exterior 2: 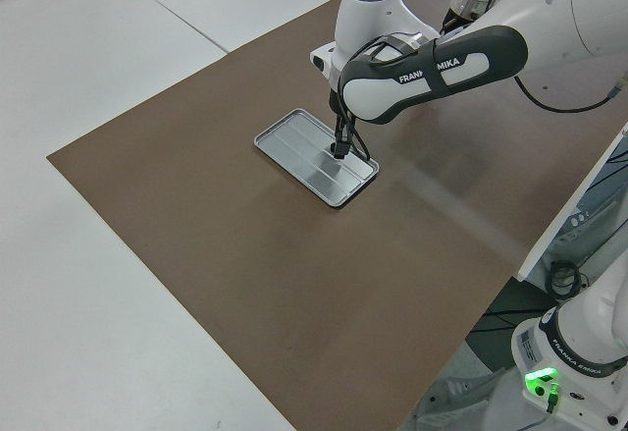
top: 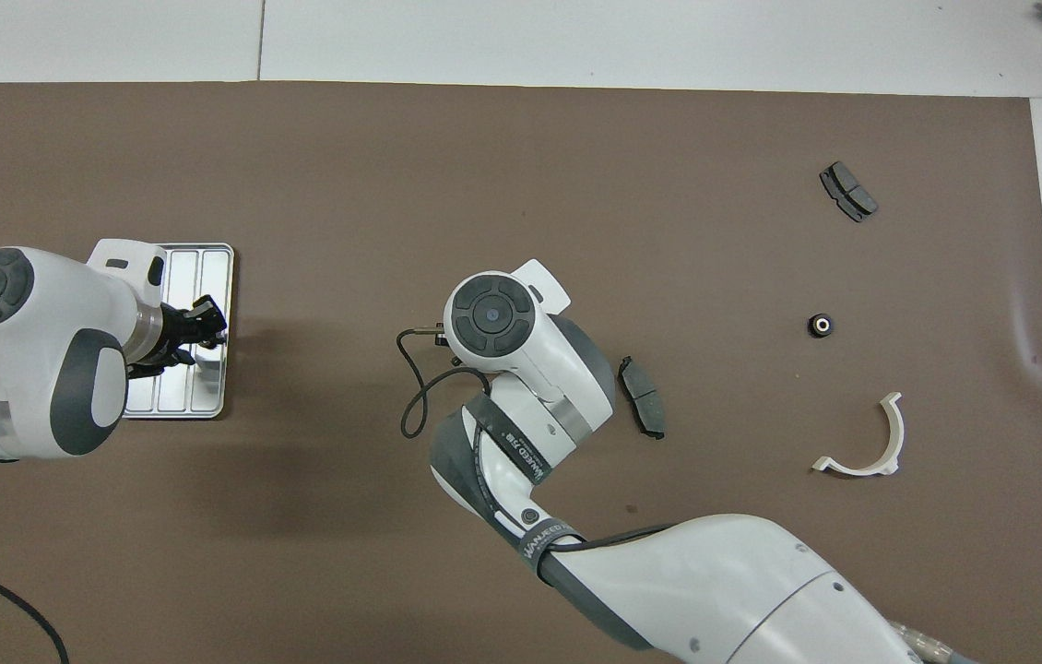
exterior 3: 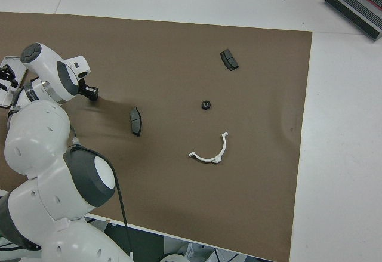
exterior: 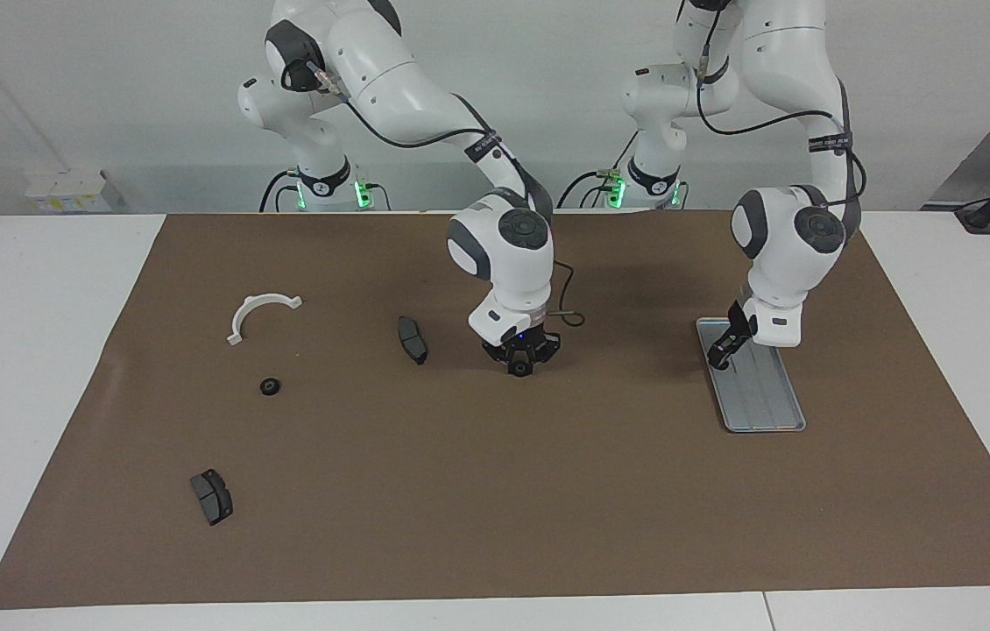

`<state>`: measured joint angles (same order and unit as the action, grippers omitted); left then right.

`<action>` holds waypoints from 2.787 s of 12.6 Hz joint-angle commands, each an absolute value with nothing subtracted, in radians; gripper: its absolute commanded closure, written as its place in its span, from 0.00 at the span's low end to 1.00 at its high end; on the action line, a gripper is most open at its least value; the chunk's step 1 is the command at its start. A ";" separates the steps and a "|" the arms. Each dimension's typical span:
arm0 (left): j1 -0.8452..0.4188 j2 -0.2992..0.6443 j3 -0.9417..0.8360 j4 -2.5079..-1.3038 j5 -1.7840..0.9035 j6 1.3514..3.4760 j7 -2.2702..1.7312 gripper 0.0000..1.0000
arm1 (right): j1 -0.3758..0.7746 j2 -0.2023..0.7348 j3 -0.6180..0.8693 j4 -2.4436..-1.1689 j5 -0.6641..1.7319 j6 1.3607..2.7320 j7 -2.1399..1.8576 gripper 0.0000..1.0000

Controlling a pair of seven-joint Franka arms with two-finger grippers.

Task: Place bearing gear from tray to pile

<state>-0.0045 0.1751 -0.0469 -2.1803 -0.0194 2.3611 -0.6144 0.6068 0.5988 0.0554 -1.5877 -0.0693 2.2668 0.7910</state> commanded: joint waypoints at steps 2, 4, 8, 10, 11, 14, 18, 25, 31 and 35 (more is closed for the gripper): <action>-0.002 0.175 -0.048 -2.197 0.002 2.388 -0.637 0.66 | 0.600 0.591 0.048 -1.583 -0.124 2.286 0.825 1.00; -0.002 0.184 -0.048 -2.197 0.002 2.388 -0.635 0.75 | 0.553 0.523 0.044 -1.607 -0.127 2.276 0.812 1.00; -0.005 0.187 -0.046 -2.195 0.002 2.385 -0.627 0.98 | 0.381 0.298 0.048 -1.860 -0.123 2.310 0.669 1.00; -0.009 0.189 -0.046 -2.183 0.003 2.375 -0.624 1.00 | 0.280 0.214 0.049 -1.989 -0.109 2.347 0.551 1.00; -0.014 0.189 -0.046 -2.163 0.003 2.370 -0.626 1.00 | 0.243 0.192 0.049 -2.037 -0.107 2.347 0.484 1.00; -0.025 0.205 -0.051 -2.022 0.003 2.235 -0.627 1.00 | 0.155 0.140 0.049 -2.199 -0.004 2.419 0.257 1.00; -0.125 0.225 -0.051 -1.937 0.002 2.160 -0.659 1.00 | 0.152 0.092 0.049 -2.308 0.072 2.425 0.210 0.90; -0.371 0.271 -0.058 -1.855 -0.066 2.174 -0.712 1.00 | 0.164 0.092 0.052 -2.248 0.072 2.398 0.265 0.00; -0.576 0.387 -0.057 -1.723 -0.092 2.158 -0.726 1.00 | 0.160 0.167 0.051 -2.024 0.068 2.335 0.268 0.00; -0.611 0.377 -0.058 -1.761 -0.092 2.166 -0.724 0.72 | 0.160 0.230 0.049 -1.872 0.055 2.260 0.268 0.00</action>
